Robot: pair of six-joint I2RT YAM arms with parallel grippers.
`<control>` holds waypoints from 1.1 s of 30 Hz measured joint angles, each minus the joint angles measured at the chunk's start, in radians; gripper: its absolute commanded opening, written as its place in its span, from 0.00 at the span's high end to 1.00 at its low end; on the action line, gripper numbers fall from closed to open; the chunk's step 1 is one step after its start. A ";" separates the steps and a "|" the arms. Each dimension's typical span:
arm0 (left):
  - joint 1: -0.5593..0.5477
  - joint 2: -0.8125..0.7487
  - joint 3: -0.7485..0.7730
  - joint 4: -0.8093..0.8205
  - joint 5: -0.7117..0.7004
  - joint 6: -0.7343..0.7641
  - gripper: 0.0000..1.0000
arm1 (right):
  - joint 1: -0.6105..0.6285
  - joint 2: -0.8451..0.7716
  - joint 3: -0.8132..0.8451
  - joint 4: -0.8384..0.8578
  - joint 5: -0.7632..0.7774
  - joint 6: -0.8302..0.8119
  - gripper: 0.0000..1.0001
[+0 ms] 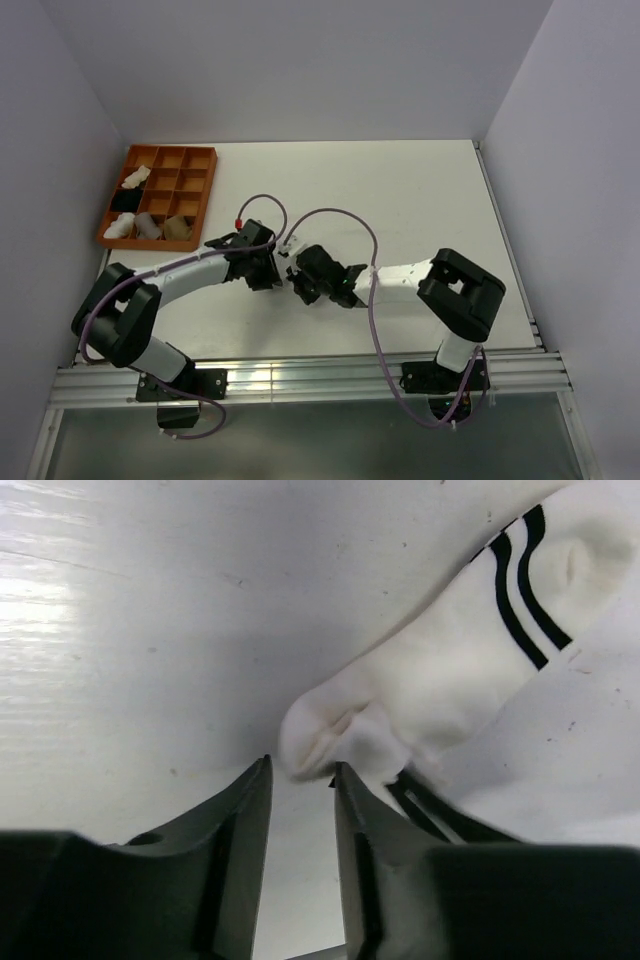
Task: Roll the socks
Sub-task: Roll the sock at the center of the board.
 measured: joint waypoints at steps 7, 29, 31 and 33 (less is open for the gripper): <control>0.015 -0.182 -0.072 0.027 -0.062 -0.048 0.40 | -0.188 -0.012 -0.019 0.009 -0.395 0.130 1.00; 0.014 -0.195 -0.199 0.170 -0.019 -0.088 0.43 | -0.381 0.289 -0.036 0.374 -0.966 0.655 1.00; 0.013 -0.176 -0.199 0.182 -0.011 -0.088 0.45 | -0.387 0.293 -0.036 0.376 -0.972 0.667 1.00; 0.011 -0.159 -0.199 0.193 -0.007 -0.088 0.47 | -0.390 0.299 -0.036 0.380 -0.980 0.676 1.00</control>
